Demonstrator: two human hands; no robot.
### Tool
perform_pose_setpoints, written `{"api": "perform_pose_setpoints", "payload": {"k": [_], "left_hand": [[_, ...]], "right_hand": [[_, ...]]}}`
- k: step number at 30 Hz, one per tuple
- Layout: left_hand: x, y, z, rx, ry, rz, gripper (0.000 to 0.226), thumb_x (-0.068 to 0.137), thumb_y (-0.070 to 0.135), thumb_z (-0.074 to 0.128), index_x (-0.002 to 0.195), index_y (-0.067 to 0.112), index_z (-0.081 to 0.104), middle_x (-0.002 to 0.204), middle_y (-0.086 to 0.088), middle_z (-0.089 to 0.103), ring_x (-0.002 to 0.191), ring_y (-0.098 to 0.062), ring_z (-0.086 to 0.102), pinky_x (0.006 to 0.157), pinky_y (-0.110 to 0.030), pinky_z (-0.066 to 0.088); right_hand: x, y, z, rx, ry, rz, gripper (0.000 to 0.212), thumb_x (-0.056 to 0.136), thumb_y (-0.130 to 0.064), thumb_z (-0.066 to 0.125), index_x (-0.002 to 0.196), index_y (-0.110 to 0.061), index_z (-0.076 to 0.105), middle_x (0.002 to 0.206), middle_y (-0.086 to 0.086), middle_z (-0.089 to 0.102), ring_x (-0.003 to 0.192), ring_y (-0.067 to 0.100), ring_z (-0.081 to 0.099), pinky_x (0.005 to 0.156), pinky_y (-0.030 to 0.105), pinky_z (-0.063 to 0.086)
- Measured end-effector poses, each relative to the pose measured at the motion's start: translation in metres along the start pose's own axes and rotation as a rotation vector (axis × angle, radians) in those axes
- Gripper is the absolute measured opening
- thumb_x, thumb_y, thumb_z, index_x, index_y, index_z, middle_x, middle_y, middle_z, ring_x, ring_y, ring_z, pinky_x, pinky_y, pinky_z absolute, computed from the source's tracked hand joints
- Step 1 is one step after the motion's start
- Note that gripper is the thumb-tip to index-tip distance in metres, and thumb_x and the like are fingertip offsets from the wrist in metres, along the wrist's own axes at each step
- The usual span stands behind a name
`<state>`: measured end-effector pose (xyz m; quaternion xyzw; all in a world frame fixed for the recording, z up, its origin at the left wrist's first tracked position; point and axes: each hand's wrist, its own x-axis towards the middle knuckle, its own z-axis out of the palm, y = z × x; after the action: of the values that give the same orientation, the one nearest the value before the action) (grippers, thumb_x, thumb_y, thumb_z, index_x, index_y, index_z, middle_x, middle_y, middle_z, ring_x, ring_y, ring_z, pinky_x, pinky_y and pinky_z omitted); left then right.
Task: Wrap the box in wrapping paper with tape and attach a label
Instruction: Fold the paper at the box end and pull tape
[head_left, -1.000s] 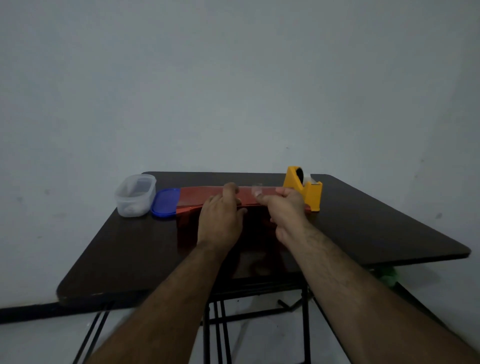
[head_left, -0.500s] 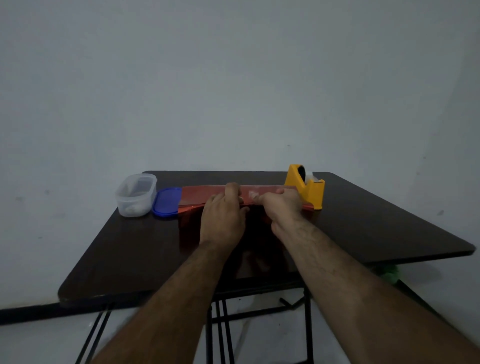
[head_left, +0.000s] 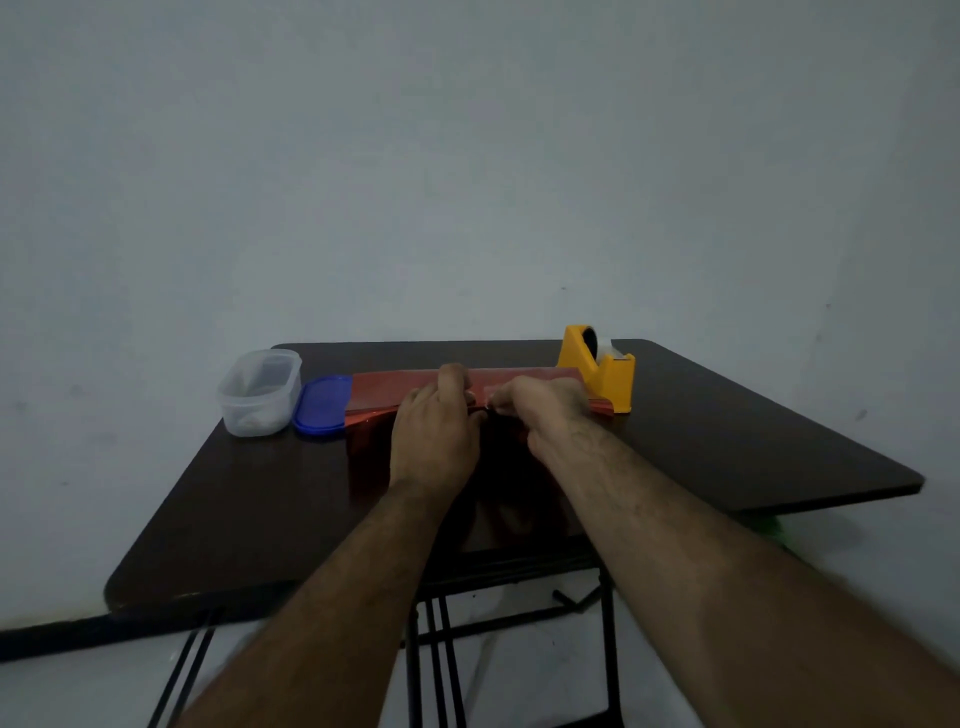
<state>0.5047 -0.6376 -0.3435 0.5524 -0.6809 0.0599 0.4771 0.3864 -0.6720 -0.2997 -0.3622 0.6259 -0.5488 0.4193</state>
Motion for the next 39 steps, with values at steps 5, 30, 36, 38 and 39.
{"api": "perform_pose_setpoints", "payload": {"k": [5, 30, 36, 38, 39], "left_hand": [[0.0, 0.0, 0.0, 0.003, -0.002, 0.0, 0.035, 0.089, 0.018, 0.077, 0.109, 0.019, 0.048, 0.104, -0.003, 0.073, 0.096, -0.026, 0.067, 0.089, -0.04, 0.048], [0.005, -0.017, 0.014, 0.191, -0.077, 0.126, 0.036, 0.088, 0.021, 0.064, 0.123, 0.026, 0.074, 0.104, 0.004, 0.067, 0.105, -0.023, 0.059, 0.097, -0.04, 0.043], [0.005, -0.021, 0.014, 0.162, -0.122, 0.091, 0.048, 0.08, 0.02, 0.065, 0.127, 0.027, 0.072, 0.11, 0.006, 0.067, 0.11, -0.021, 0.057, 0.101, -0.038, 0.04], [0.005, -0.02, 0.013, 0.158, -0.136, 0.09, 0.051, 0.079, 0.019, 0.065, 0.128, 0.027, 0.072, 0.111, 0.006, 0.067, 0.112, -0.021, 0.056, 0.102, -0.038, 0.039], [0.005, -0.02, 0.013, 0.158, -0.143, 0.089, 0.052, 0.078, 0.019, 0.065, 0.129, 0.027, 0.072, 0.111, 0.006, 0.067, 0.112, -0.021, 0.056, 0.103, -0.038, 0.039]], "right_hand": [[0.002, -0.001, 0.008, -0.022, 0.022, -0.021, 0.035, 0.035, -0.008, 0.08, 0.069, -0.001, 0.076, 0.067, 0.01, 0.076, 0.059, 0.028, 0.076, 0.064, 0.049, 0.067], [-0.001, 0.059, -0.011, -0.051, 0.086, -0.427, 0.055, 0.072, -0.031, 0.098, 0.097, -0.023, 0.05, 0.074, -0.005, 0.073, 0.07, 0.008, 0.07, 0.065, 0.022, 0.054], [-0.003, 0.059, -0.012, -0.223, 0.115, -0.554, 0.047, 0.078, -0.024, 0.093, 0.094, -0.02, 0.049, 0.068, -0.007, 0.067, 0.059, -0.001, 0.06, 0.049, 0.008, 0.039], [-0.004, 0.059, -0.014, -0.318, 0.115, -0.536, 0.047, 0.078, -0.025, 0.093, 0.096, -0.02, 0.049, 0.072, -0.007, 0.067, 0.063, 0.002, 0.061, 0.049, 0.013, 0.037], [-0.004, 0.06, -0.015, -0.363, 0.119, -0.508, 0.047, 0.078, -0.027, 0.093, 0.096, -0.021, 0.05, 0.075, -0.007, 0.068, 0.064, 0.004, 0.062, 0.05, 0.018, 0.037]]}}
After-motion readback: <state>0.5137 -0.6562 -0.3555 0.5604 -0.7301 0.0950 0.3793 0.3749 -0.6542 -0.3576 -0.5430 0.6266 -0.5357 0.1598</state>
